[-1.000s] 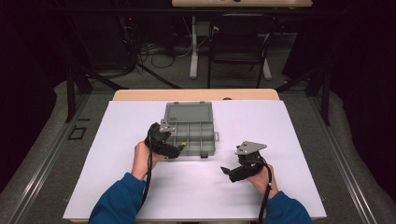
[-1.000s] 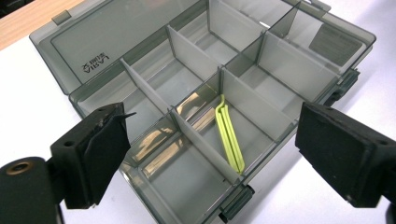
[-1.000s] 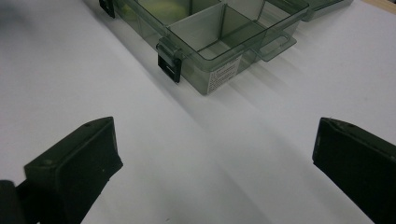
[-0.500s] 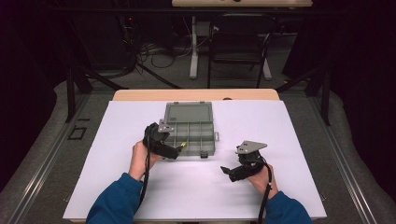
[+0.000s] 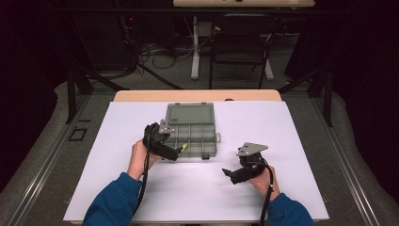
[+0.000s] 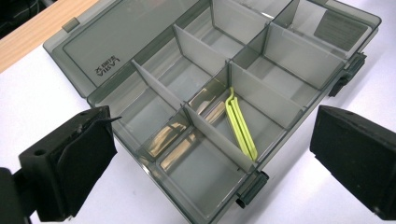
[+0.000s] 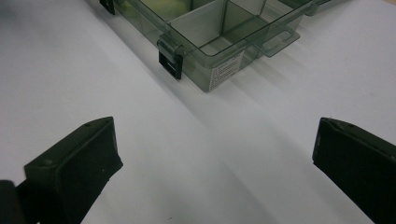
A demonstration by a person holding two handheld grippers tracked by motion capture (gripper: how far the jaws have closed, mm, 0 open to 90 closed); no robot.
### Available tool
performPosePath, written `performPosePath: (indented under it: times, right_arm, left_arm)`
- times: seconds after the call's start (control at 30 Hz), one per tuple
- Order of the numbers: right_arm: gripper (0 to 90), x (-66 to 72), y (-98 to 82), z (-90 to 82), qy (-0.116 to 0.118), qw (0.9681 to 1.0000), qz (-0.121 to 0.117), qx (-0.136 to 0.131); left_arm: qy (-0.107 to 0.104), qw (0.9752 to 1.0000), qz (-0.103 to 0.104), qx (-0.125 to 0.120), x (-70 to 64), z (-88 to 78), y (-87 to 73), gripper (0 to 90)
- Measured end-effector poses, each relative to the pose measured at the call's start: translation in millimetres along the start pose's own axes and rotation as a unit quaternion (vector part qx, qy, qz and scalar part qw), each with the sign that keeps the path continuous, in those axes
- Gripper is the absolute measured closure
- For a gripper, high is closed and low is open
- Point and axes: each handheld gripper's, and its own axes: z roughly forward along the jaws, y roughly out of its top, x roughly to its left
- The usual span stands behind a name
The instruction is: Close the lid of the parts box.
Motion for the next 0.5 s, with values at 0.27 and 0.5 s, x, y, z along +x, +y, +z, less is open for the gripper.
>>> performPosePath:
  times: [0.27,0.5]
  right_arm:
    - [0.0,-0.5,-0.1,0.7,0.002,1.0,0.0,0.001]
    - [0.0,-0.9,-0.8,0.1,0.003,1.0,0.003,-0.001]
  left_arm:
    - [-0.017,0.9996,0.024,0.005,5.9,4.0,11.7,0.0]
    - [-0.038,0.9987,0.03,0.015,12.0,14.8,18.8,0.0]
